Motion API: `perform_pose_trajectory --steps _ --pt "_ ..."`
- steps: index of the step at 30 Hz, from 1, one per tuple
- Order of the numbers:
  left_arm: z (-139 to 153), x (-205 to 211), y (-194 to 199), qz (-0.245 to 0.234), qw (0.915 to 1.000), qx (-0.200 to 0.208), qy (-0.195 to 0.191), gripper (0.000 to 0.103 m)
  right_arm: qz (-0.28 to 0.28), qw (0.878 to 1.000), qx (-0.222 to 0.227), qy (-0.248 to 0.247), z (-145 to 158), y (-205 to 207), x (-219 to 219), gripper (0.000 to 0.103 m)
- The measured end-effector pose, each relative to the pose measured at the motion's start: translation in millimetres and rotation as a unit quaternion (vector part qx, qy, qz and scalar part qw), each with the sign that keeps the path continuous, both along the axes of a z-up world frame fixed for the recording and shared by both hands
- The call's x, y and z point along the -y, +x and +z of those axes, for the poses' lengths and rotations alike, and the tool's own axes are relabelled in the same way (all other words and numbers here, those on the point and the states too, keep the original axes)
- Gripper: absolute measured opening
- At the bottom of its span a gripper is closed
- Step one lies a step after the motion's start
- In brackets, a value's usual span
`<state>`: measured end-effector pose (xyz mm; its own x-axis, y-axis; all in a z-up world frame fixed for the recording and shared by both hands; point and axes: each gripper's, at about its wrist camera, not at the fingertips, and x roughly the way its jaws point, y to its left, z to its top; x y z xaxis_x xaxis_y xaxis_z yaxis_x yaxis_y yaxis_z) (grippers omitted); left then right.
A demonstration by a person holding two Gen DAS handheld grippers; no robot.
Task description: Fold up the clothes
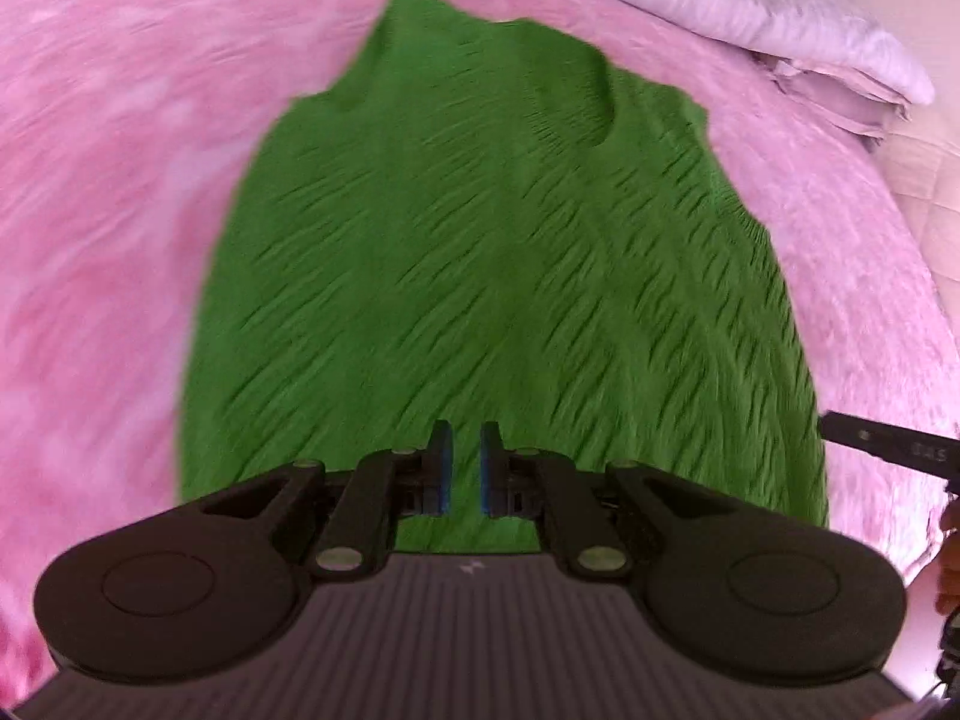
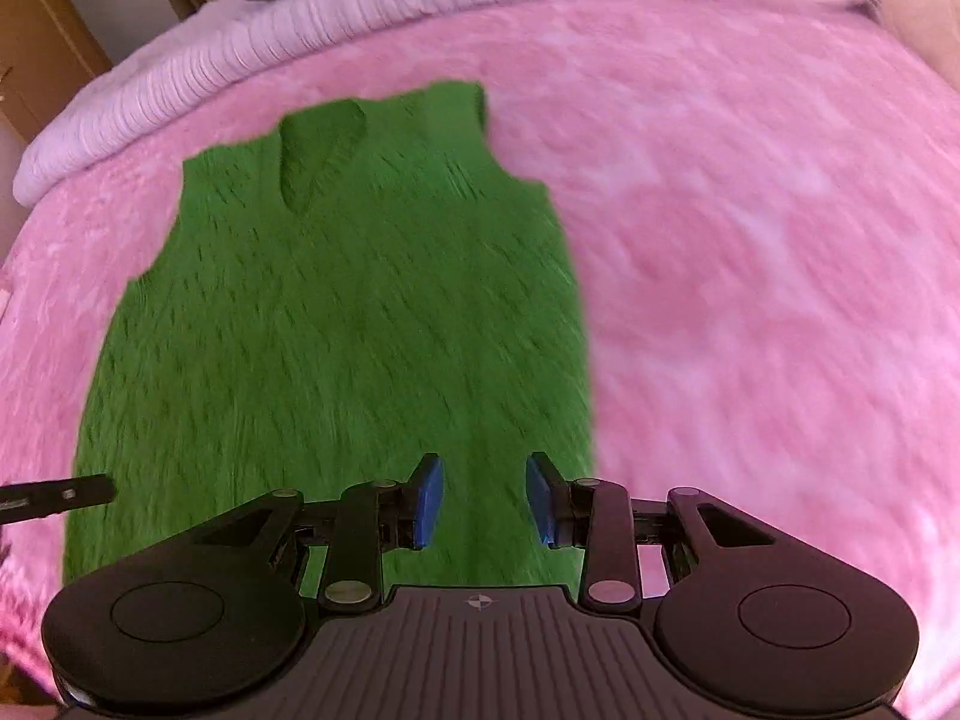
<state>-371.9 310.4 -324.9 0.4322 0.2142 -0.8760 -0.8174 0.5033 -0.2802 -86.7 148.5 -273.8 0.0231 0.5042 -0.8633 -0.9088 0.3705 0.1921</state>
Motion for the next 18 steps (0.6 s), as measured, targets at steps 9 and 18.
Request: perform_pose_trajectory --steps 9,18 --pt "-27 -81 63 -0.054 0.9982 0.009 0.026 0.004 0.025 0.999 0.029 0.039 -44 19 -103 0.034" --pt "-46 -155 104 -0.041 0.9980 0.012 0.045 0.002 0.065 0.994 0.084 0.033 -81 29 -195 0.034"
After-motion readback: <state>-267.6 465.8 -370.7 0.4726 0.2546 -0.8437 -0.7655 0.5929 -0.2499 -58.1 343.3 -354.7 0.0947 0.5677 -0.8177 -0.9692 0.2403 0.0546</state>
